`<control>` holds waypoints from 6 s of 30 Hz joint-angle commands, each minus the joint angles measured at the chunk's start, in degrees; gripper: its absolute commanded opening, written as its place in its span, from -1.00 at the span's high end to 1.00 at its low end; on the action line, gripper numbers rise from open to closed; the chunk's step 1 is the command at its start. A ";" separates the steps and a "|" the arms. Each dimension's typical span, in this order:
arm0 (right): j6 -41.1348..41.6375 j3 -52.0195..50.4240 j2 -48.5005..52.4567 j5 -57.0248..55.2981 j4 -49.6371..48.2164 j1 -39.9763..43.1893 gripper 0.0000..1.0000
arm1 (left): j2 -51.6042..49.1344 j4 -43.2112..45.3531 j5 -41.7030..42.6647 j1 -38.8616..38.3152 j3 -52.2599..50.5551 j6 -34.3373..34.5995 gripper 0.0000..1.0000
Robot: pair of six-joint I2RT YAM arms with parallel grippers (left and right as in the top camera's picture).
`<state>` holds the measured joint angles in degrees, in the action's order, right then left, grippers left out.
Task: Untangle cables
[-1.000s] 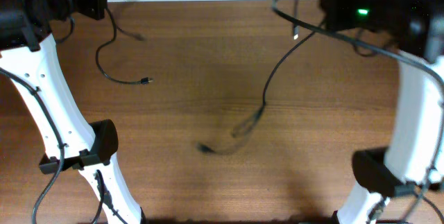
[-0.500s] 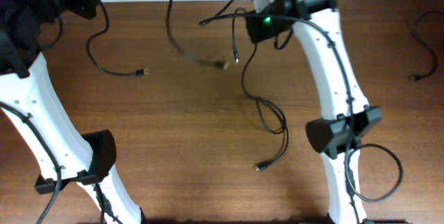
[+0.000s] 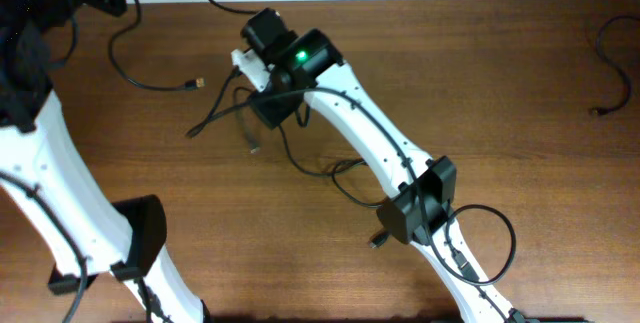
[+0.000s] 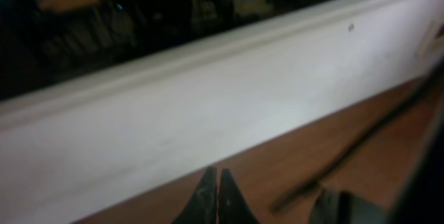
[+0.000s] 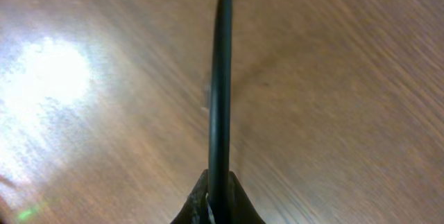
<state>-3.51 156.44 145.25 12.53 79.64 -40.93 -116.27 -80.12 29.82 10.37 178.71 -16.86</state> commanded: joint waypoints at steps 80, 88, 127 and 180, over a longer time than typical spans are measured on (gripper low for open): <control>-3.10 8.35 -51.12 -17.55 -5.55 46.58 -0.97 | -26.56 32.79 4.31 -49.72 -14.01 10.86 0.96; -3.10 8.35 -50.62 -17.51 -3.50 46.58 -0.97 | -23.34 28.74 -2.27 -46.40 -11.91 11.06 -0.97; 76.35 -43.17 -22.08 -28.92 -19.71 46.64 -0.97 | 7.87 -5.11 -25.66 -24.02 -10.78 6.91 -0.97; 71.63 -50.56 -24.55 -25.18 -29.57 48.85 0.92 | 7.87 -16.59 -25.59 -24.09 -10.78 6.95 -0.98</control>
<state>78.83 99.09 129.01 -13.39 49.28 8.80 -108.81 -96.66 4.43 -13.93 167.83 -9.39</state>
